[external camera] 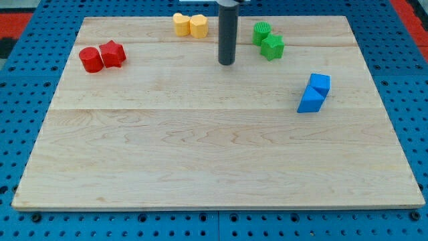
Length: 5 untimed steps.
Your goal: Separate the red star and red circle
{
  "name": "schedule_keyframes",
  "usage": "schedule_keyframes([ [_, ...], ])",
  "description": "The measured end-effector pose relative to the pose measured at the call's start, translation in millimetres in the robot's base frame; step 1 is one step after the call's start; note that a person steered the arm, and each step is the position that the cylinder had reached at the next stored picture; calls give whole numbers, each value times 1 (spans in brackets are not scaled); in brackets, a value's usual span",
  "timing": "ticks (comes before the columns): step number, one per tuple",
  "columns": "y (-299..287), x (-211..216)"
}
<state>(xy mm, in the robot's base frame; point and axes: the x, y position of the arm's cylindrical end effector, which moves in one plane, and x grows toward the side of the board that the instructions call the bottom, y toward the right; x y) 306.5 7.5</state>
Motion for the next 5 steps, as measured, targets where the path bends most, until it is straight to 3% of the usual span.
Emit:
schedule_keyframes([
  [1,-58,-25],
  [2,-63,-50],
  [3,-110,-72],
  [5,-207,-80],
])
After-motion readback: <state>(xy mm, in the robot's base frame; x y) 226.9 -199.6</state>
